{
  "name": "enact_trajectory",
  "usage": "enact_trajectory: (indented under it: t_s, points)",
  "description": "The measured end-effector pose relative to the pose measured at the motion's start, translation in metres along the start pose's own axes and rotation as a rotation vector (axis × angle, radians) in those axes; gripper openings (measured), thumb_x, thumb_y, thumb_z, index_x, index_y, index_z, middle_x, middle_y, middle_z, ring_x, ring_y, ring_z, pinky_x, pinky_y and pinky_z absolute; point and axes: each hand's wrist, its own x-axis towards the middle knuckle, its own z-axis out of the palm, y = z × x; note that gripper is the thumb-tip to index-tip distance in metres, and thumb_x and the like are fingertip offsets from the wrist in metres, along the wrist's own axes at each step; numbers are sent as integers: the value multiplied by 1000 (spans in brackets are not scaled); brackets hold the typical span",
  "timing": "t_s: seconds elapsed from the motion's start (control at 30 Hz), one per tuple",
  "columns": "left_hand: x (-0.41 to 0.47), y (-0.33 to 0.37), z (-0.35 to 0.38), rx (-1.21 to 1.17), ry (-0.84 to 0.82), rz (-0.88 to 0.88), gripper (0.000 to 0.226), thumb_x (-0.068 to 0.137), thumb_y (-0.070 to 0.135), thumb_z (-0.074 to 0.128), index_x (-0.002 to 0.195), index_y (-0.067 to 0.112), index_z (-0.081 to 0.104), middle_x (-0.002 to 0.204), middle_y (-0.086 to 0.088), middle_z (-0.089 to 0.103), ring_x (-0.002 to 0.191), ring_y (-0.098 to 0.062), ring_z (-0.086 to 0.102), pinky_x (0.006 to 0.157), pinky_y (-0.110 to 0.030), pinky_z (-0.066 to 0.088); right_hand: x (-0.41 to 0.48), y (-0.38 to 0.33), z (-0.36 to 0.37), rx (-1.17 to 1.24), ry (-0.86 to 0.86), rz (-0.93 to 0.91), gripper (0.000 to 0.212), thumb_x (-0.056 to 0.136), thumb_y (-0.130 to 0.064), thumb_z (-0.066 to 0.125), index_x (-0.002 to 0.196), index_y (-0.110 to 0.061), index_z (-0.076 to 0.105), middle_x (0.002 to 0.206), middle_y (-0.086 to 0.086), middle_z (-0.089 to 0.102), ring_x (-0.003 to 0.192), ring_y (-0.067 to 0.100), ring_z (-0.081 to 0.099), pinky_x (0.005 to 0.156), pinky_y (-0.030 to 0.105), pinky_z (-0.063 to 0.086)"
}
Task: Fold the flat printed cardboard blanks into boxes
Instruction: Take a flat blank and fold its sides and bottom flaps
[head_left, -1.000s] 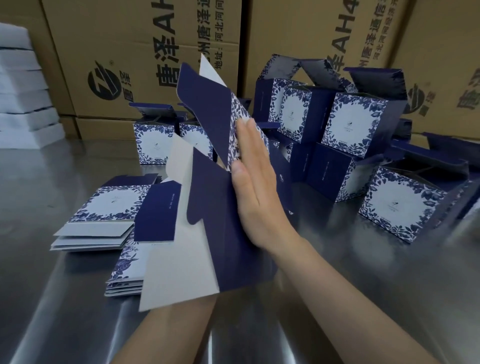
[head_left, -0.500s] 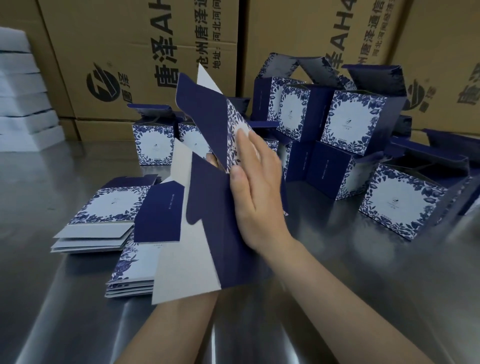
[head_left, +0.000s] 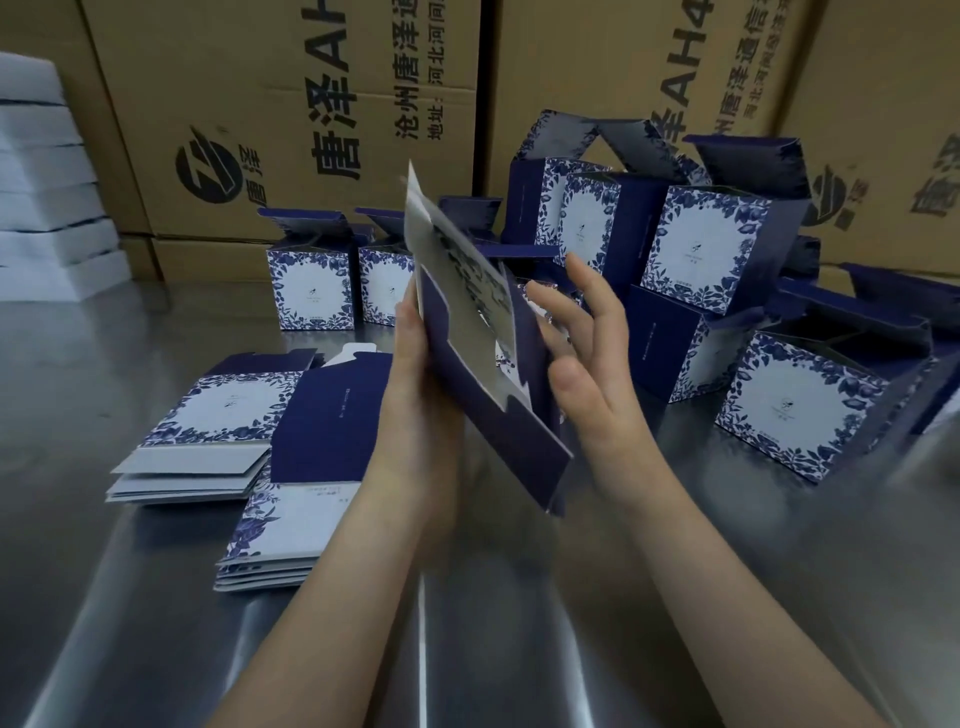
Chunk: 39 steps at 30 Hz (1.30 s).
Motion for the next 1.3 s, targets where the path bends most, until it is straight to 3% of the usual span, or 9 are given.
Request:
enact_trajectory:
  t_s: [0.2, 0.27, 0.33, 0.5, 0.77, 0.93, 1.03, 1.17, 1.3]
  points:
    - [3, -2, -3, 35, 34, 10, 79, 82, 55, 56, 148, 15, 41, 143, -13, 54, 132, -29, 52, 109, -47, 43, 6, 9, -8, -103, 135, 18, 73, 76, -56, 70, 140, -51, 33, 148, -10, 42, 139, 11, 38, 114, 44, 35]
    - [4, -4, -7, 82, 116, 48, 79, 78, 56, 62, 145, 19, 46, 138, -7, 59, 127, -22, 57, 104, -42, 47, 6, 12, -11, -160, 209, 14, 69, 77, -51, 67, 139, -51, 37, 144, -18, 44, 137, 10, 39, 111, 40, 37]
    - [6, -6, -13, 153, 162, 103, 66, 84, 53, 59, 142, 20, 51, 134, -4, 62, 121, -17, 61, 96, -35, 52, 7, 13, -13, -191, 281, 10, 65, 79, -46, 66, 137, -51, 40, 138, -23, 46, 135, 15, 39, 109, 51, 37]
    - [9, -8, -17, 381, 202, 168, 65, 82, 62, 54, 136, 27, 57, 134, 4, 62, 125, -13, 57, 109, -46, 44, 10, 7, -19, -78, 393, 7, 55, 83, -29, 67, 132, -46, 47, 130, -3, 55, 115, 31, 56, 88, 58, 50]
    - [5, -13, -16, 565, 241, 228, 62, 93, 63, 41, 138, 22, 55, 133, 6, 61, 127, -10, 53, 111, -44, 40, 12, 10, -26, -14, 239, 65, 39, 85, -38, 65, 123, -48, 62, 148, -3, 47, 138, 15, 43, 109, 53, 41]
    - [6, -14, -18, 588, 240, 276, 57, 96, 54, 37, 140, 21, 53, 137, 5, 59, 130, -11, 51, 113, -42, 39, 12, 11, -32, -14, 161, 51, 57, 83, -11, 72, 133, -33, 56, 139, -5, 57, 130, 12, 52, 104, 40, 48]
    - [5, -15, -17, 604, 227, 290, 60, 93, 57, 37, 139, 22, 53, 135, 7, 60, 127, -8, 53, 110, -40, 42, 13, 10, -35, -27, 204, 41, 60, 78, -13, 77, 131, -33, 56, 131, -12, 62, 125, 10, 56, 98, 34, 53]
    - [4, -17, -17, 629, 219, 318, 54, 98, 53, 38, 139, 21, 53, 135, 5, 60, 126, -8, 53, 107, -36, 44, 13, 11, -37, 30, 298, 70, 43, 91, -18, 66, 131, -30, 58, 130, -4, 64, 122, 18, 59, 101, 48, 50]
    - [4, -18, -19, 649, 244, 345, 60, 91, 56, 36, 137, 21, 55, 130, 5, 63, 120, -8, 57, 103, -32, 47, 14, 14, -36, 104, 347, 144, 47, 93, -32, 59, 139, -28, 51, 131, -1, 63, 121, 21, 59, 92, 37, 52]
